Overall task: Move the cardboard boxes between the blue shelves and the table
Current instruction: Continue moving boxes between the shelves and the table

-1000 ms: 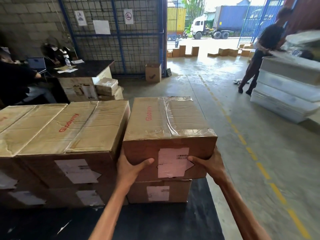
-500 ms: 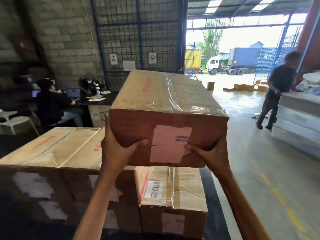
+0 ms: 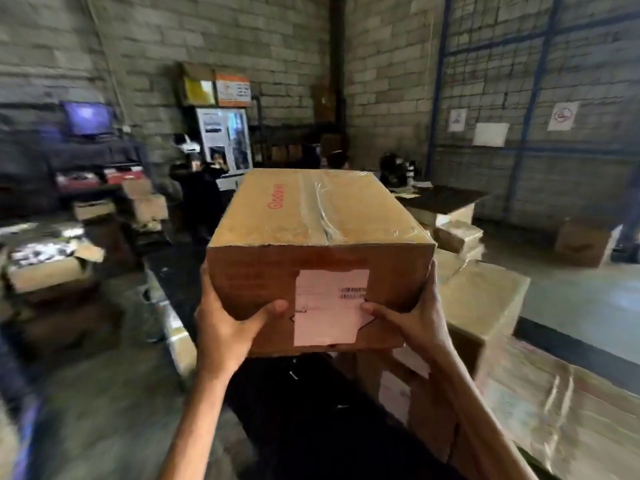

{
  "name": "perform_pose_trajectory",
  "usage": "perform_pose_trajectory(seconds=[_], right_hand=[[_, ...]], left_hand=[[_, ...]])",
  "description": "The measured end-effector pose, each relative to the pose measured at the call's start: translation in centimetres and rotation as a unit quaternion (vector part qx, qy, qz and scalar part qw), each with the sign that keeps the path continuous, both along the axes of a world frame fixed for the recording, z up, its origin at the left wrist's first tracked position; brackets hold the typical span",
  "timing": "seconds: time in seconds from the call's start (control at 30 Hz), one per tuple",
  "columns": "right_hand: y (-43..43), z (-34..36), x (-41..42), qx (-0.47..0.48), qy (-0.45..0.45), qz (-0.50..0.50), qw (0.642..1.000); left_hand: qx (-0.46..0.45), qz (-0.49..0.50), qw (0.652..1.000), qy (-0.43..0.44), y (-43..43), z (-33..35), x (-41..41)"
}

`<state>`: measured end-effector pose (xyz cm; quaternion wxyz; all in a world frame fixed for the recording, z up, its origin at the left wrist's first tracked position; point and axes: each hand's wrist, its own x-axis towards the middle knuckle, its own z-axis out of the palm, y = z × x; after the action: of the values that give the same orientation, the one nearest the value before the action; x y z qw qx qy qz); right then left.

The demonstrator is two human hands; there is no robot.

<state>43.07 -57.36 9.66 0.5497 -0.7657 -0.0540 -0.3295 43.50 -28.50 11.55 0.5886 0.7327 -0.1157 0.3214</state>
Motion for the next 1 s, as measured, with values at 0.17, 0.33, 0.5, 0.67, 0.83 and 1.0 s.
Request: perform_pose_trajectory(seconds=[0.17, 0.33, 0.5, 0.67, 0.83, 1.0], right_hand=[[12.1, -1.6, 0.3, 0.018, 0.011, 0.179, 0.984], [23.0, -2.5, -3.9, 0.022, 0.022, 0.339, 0.940], [30.6, -3.0, -10.9, 0.021, 0.041, 0.461, 0.886], [36.3, -3.4, -18.0, 0.030, 0.048, 0.549, 0.834], [42.0, -3.2, -25.2, 0.043, 0.047, 0.632, 0.773], [48.1, -1.7, -30.4, 0.033, 0.063, 0.721, 0.689]], left_hand=[[-0.004, 0.151, 0.988, 0.034, 10.6, -1.2, -8.1], [-0.029, 0.287, 0.955, 0.076, 17.9, -1.6, -19.8], [-0.043, 0.405, 0.909, 0.086, 20.8, -1.9, -32.2], [-0.056, 0.489, 0.866, 0.087, 22.0, -2.1, -43.3], [-0.064, 0.588, 0.804, 0.067, 22.1, -1.6, -52.6], [-0.060, 0.684, 0.725, 0.054, 22.3, -2.3, -58.8]])
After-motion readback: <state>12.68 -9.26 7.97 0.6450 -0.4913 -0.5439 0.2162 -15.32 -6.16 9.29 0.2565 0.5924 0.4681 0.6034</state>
